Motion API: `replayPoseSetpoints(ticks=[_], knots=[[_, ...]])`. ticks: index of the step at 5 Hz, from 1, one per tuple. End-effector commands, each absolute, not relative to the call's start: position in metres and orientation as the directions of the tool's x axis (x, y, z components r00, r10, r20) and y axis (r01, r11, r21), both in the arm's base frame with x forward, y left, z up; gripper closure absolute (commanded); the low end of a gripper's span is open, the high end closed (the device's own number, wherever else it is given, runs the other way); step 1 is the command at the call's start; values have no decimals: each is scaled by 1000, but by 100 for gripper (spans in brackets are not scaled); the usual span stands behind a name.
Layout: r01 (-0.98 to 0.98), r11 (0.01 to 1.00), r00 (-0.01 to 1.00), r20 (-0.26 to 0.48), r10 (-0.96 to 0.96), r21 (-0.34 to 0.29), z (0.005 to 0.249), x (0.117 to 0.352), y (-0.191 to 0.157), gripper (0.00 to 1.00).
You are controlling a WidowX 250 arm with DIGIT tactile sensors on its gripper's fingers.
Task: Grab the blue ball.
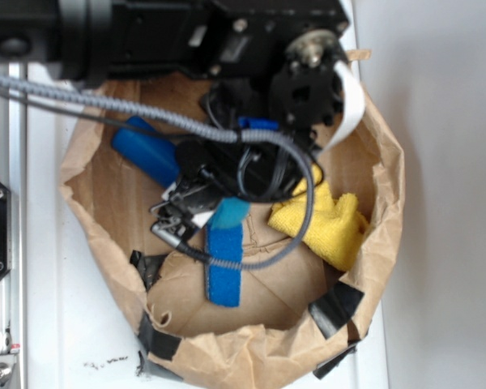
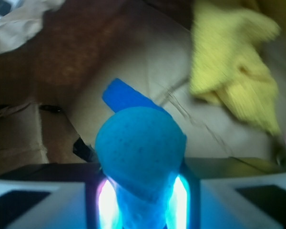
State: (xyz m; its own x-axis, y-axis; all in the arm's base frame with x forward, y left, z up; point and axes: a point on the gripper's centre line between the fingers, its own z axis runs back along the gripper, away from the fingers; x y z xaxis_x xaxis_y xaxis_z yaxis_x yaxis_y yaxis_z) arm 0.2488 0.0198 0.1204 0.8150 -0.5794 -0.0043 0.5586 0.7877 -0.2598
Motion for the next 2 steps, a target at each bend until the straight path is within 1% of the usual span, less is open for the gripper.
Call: replayPoseSetpoints(ticks=[1,2], knots=[[264,946,955,190,-229,-186,175,258,18,100],[172,972,951,285,-122,-159,175,265,12,100]])
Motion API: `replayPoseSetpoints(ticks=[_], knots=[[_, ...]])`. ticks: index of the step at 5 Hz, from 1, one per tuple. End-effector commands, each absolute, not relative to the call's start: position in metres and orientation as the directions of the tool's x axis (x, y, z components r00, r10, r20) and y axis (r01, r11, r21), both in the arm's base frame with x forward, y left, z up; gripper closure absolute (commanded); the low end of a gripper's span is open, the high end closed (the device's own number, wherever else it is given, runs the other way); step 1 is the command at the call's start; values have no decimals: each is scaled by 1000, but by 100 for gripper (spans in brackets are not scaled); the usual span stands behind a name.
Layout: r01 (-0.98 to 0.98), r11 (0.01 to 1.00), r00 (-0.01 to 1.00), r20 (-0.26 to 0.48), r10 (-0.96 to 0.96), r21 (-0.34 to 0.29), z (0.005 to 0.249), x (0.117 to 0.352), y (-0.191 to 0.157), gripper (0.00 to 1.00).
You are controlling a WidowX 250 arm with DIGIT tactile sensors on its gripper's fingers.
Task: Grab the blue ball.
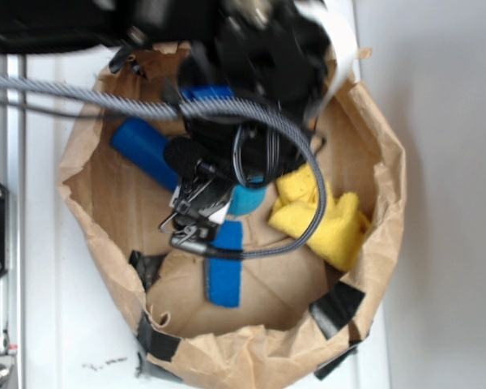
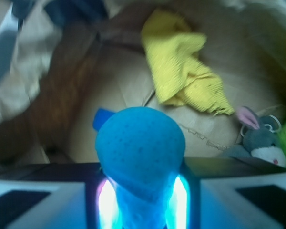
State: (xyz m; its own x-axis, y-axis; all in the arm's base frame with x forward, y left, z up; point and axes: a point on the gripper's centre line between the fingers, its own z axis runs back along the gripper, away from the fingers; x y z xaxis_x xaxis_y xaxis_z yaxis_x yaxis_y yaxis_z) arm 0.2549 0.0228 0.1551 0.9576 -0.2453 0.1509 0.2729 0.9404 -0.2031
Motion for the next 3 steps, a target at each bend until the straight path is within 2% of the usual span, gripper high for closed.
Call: replayPoseSetpoints(ticks=[1,2,3], knots=[[146,982,958,265,-111,-117,168,270,9,100],[210,970,959,221,-179,-125,166,269,8,100],[222,968,958,212,-193,-119,162,268,5,100]])
